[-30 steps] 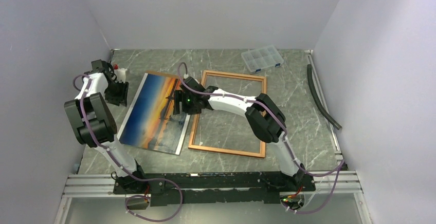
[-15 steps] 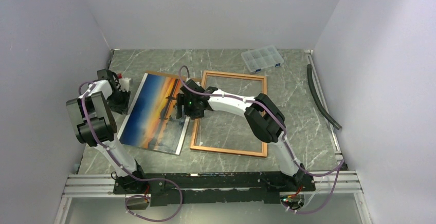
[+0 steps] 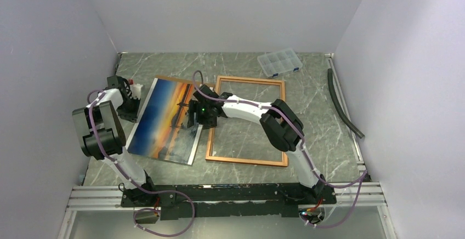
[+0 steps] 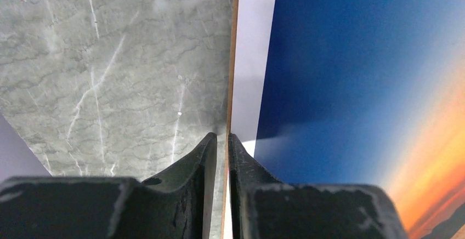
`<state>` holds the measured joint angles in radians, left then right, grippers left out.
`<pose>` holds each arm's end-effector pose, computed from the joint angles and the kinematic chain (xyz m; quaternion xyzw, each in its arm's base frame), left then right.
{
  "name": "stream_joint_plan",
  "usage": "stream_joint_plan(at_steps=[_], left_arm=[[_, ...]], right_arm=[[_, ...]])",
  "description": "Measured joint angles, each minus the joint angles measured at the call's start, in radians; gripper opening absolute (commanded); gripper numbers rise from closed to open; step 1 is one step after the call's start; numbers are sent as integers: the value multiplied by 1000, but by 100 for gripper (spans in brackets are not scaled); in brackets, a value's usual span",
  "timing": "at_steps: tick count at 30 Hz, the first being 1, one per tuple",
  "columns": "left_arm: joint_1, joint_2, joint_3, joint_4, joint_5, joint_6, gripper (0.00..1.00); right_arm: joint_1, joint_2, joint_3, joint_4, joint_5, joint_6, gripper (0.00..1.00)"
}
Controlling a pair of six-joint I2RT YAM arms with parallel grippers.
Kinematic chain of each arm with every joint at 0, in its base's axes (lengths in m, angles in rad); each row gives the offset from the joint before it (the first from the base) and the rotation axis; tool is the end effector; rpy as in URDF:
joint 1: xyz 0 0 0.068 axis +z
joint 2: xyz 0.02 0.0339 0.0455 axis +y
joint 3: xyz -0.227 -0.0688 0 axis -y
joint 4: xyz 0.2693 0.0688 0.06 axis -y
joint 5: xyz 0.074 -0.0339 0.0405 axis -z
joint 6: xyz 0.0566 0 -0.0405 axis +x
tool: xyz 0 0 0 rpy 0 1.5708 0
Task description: Put the photo into the frame
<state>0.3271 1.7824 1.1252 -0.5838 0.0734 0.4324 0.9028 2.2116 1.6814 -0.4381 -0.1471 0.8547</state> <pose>0.3420 0.1117 0.0950 0.0579 0.9841 0.0272 0.1658 0.2983 0.3914 0.1039 -0.0447 0.9516 0.2726 0.1348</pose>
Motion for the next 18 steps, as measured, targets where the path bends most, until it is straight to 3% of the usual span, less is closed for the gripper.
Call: stream_joint_plan(at_steps=[18], left_arm=[[-102,-43,-78,91,-103,0,12]], right_arm=[[-44,-13,-69,100,-132,83,72]])
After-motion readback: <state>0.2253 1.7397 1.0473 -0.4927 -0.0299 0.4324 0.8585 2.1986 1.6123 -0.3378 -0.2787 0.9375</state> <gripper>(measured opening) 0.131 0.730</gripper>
